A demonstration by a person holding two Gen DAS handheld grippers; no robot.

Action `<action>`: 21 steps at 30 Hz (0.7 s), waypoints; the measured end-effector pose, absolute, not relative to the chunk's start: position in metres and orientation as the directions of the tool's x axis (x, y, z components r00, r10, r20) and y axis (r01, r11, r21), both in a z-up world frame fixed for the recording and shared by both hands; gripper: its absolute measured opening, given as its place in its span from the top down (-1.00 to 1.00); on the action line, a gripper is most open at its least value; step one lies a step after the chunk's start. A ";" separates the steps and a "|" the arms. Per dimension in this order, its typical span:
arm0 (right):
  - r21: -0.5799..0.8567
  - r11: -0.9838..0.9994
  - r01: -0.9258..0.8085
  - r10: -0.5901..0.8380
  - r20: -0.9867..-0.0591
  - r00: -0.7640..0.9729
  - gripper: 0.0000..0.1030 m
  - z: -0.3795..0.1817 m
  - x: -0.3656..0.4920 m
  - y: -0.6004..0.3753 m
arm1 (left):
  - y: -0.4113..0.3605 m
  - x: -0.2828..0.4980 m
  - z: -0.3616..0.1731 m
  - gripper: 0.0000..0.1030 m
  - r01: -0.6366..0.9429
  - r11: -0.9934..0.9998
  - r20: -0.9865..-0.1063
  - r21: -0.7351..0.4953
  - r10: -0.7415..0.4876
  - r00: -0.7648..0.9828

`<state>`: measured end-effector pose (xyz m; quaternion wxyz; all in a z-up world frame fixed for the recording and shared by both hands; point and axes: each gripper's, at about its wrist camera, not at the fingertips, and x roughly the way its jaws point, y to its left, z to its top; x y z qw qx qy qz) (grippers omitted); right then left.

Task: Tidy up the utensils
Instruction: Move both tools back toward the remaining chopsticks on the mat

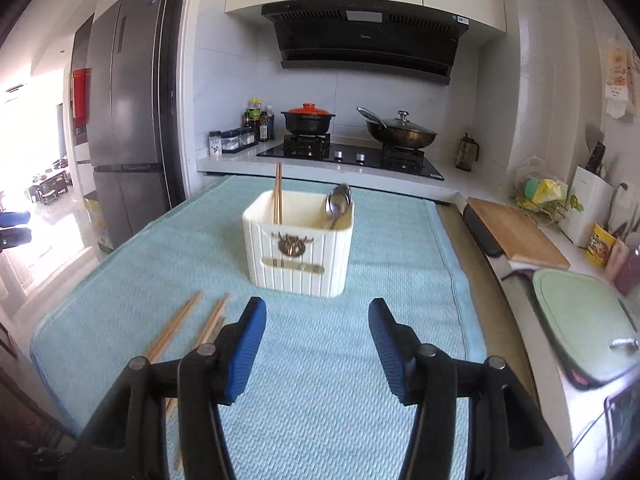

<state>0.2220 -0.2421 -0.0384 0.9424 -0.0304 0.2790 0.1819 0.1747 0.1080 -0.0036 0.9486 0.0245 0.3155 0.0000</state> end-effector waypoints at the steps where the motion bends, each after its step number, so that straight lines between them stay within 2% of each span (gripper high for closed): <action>1: 0.053 0.934 -0.353 0.323 -0.549 0.771 -0.06 -0.050 0.213 -0.241 | 0.103 0.170 -0.017 -0.63 0.007 0.999 -0.607 0.038 0.017 0.795; 9: 0.040 0.942 -0.334 0.290 -0.602 0.744 -0.06 -0.116 0.172 -0.219 | 0.070 0.172 -0.103 -0.63 -0.018 0.998 -0.681 -0.061 -0.028 0.732; 14: 0.048 0.923 -0.382 0.324 -0.632 0.704 -0.06 -0.132 0.162 -0.203 | 0.074 0.179 -0.124 -0.63 -0.050 0.995 -0.722 -0.092 -0.032 0.691; 21: 0.067 0.907 -0.415 0.357 -0.642 0.678 -0.06 -0.136 0.164 -0.186 | 0.076 0.183 -0.136 -0.63 -0.059 0.993 -0.736 -0.102 -0.035 0.676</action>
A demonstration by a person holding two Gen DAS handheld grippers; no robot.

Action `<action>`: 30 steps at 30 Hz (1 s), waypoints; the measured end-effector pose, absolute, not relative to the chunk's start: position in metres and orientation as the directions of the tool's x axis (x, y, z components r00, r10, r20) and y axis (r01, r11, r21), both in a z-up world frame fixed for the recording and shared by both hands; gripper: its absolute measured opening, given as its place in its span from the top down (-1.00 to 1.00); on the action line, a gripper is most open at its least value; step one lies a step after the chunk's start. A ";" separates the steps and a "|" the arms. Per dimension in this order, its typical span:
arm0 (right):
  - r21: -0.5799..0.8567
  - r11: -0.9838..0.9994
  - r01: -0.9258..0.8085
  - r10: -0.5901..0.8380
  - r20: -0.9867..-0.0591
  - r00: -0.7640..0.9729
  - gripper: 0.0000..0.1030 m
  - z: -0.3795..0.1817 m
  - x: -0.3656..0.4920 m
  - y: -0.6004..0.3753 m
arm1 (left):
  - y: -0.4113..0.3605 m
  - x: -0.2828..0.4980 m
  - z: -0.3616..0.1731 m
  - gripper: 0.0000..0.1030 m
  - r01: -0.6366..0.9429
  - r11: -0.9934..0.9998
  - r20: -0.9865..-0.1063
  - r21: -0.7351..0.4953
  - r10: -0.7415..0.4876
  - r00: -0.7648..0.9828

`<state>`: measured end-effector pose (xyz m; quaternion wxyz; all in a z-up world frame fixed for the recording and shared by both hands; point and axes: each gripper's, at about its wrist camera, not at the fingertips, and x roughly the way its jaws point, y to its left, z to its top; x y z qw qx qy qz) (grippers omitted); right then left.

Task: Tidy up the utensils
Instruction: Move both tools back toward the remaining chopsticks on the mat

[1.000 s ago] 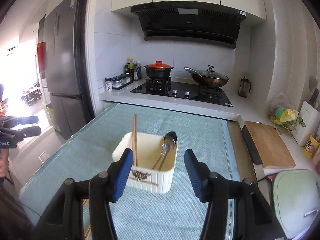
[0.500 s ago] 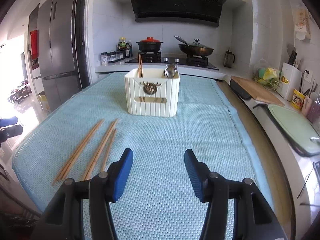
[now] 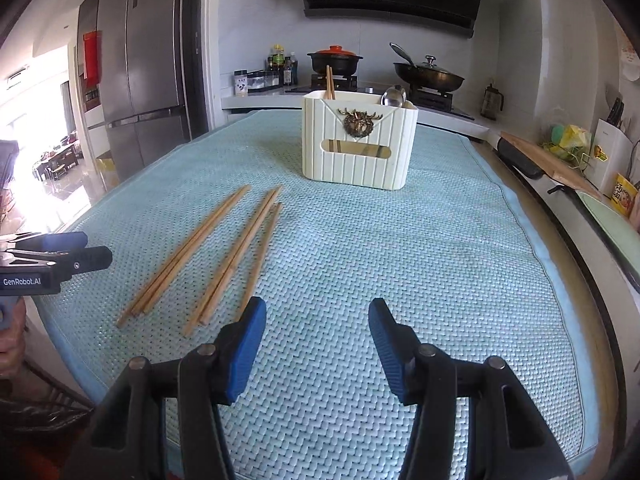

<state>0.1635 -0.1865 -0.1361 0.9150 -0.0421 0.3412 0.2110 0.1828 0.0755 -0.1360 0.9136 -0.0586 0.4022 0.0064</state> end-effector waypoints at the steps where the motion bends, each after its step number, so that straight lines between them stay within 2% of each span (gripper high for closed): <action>1: 0.067 0.906 -0.418 0.359 -0.643 0.676 -0.05 -0.136 0.164 -0.185 | 0.076 0.185 -0.137 -0.63 -0.060 0.993 -0.736 -0.104 -0.036 0.676; 20: 0.069 0.897 -0.437 0.366 -0.669 0.647 -0.03 -0.139 0.176 -0.174 | 0.077 0.220 -0.153 -0.63 -0.051 0.995 -0.770 -0.089 -0.036 0.637; 30: 0.073 0.897 -0.436 0.368 -0.669 0.646 -0.03 -0.139 0.175 -0.175 | 0.074 0.235 -0.166 -0.63 -0.054 0.998 -0.796 -0.036 0.004 0.605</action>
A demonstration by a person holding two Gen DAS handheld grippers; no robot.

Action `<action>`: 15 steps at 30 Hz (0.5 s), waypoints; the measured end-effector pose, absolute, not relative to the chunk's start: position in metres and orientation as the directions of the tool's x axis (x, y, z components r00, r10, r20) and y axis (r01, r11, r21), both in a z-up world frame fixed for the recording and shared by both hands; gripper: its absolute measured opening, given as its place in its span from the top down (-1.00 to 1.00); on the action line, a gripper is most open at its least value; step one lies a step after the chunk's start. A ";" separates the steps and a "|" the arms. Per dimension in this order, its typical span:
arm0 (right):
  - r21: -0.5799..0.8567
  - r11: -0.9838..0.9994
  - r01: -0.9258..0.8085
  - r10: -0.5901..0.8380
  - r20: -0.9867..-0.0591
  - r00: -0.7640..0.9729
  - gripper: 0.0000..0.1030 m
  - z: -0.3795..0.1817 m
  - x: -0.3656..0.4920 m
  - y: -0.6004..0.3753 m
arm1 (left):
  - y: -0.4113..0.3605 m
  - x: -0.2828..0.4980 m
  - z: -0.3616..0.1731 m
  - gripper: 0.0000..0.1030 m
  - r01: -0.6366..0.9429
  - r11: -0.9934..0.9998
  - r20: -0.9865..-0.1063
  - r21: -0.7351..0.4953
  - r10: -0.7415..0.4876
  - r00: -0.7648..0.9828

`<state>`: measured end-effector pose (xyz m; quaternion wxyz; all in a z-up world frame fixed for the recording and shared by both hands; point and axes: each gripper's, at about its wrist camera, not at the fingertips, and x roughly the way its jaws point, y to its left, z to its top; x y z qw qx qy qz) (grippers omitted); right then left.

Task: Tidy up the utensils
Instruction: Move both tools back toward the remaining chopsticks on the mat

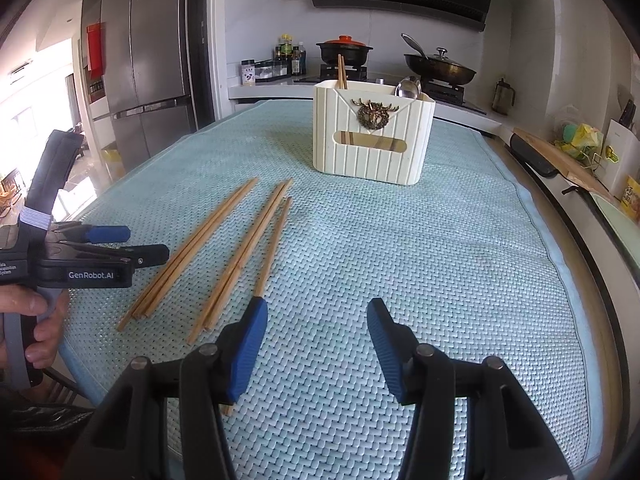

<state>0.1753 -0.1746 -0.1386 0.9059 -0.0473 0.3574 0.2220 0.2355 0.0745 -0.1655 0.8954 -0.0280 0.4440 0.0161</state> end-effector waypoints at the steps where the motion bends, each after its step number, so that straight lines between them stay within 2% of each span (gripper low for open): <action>1: 0.074 0.898 -0.434 0.368 -0.669 0.646 -0.03 -0.138 0.176 -0.175 | 0.075 0.237 -0.167 -0.63 -0.057 0.998 -0.799 -0.031 0.010 0.601; 15: 0.082 0.879 -0.469 0.389 -0.692 0.609 -0.03 -0.145 0.190 -0.161 | 0.073 0.254 -0.172 -0.62 -0.059 0.998 -0.811 0.004 0.038 0.584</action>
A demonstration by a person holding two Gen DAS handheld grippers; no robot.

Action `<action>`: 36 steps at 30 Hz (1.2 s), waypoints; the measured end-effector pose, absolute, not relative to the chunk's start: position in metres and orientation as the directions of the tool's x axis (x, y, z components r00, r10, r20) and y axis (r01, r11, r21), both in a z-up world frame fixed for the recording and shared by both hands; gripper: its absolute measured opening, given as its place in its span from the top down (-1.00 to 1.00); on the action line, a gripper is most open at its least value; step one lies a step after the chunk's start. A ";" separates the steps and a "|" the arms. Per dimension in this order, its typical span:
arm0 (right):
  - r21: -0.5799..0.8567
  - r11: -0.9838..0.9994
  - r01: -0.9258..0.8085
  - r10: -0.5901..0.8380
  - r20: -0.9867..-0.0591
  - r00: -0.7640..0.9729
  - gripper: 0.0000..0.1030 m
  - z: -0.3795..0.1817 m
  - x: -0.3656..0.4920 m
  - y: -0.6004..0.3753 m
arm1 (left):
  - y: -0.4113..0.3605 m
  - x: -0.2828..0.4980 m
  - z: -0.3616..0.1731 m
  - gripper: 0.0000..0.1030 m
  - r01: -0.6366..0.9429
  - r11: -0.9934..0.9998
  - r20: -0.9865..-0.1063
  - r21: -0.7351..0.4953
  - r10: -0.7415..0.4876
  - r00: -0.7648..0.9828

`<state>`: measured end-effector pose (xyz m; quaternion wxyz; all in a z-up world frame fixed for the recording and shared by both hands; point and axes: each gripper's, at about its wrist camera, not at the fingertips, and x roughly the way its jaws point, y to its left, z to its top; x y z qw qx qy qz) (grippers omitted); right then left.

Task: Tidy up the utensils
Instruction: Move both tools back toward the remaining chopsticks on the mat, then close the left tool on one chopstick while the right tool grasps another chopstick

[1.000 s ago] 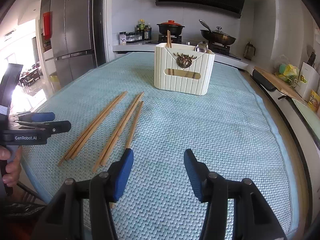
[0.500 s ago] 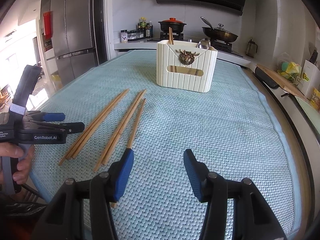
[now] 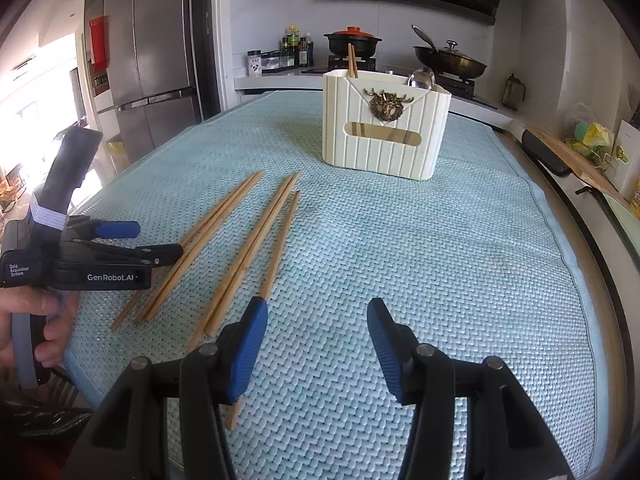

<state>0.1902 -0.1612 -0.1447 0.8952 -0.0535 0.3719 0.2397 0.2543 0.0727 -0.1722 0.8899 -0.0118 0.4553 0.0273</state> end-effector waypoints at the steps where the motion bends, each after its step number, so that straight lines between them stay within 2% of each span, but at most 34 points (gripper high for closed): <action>1: 0.085 0.876 -0.476 0.395 -0.693 0.603 -0.03 -0.145 0.193 -0.158 | 0.073 0.256 -0.172 -0.62 -0.061 0.998 -0.812 0.001 0.037 0.582; 5: 0.108 0.856 -0.506 0.426 -0.700 0.573 -0.02 -0.148 0.201 -0.144 | 0.077 0.261 -0.172 -0.62 -0.070 0.998 -0.813 -0.006 0.035 0.581; 11: 0.086 0.848 -0.523 0.397 -0.756 0.520 0.27 -0.167 0.217 -0.126 | 0.078 0.263 -0.173 -0.62 -0.074 0.997 -0.813 -0.007 0.037 0.580; 16: 0.094 0.843 -0.530 0.402 -0.764 0.505 0.36 -0.176 0.226 -0.120 | 0.074 0.265 -0.174 -0.62 -0.068 0.998 -0.811 0.001 0.040 0.583; 19: 0.082 0.842 -0.534 0.399 -0.761 0.511 0.58 -0.176 0.239 -0.113 | 0.073 0.271 -0.174 -0.62 -0.066 0.998 -0.811 0.001 0.039 0.584; 20: 0.072 0.844 -0.532 0.392 -0.760 0.519 0.72 -0.176 0.243 -0.111 | 0.073 0.273 -0.174 -0.62 -0.066 0.998 -0.811 -0.001 0.038 0.583; 21: 0.066 0.850 -0.523 0.382 -0.761 0.525 0.75 -0.176 0.247 -0.110 | 0.073 0.274 -0.174 -0.62 -0.067 0.998 -0.811 -0.002 0.037 0.584; 30: 0.084 0.942 -0.326 0.263 -0.788 0.557 0.82 -0.180 0.261 -0.149 | 0.071 0.282 -0.174 -0.62 -0.062 0.998 -0.809 -0.006 0.032 0.587; 36: 0.114 0.930 -0.348 0.300 -0.782 0.547 0.80 -0.181 0.277 -0.152 | 0.066 0.297 -0.174 -0.56 -0.048 0.999 -0.810 -0.005 0.024 0.586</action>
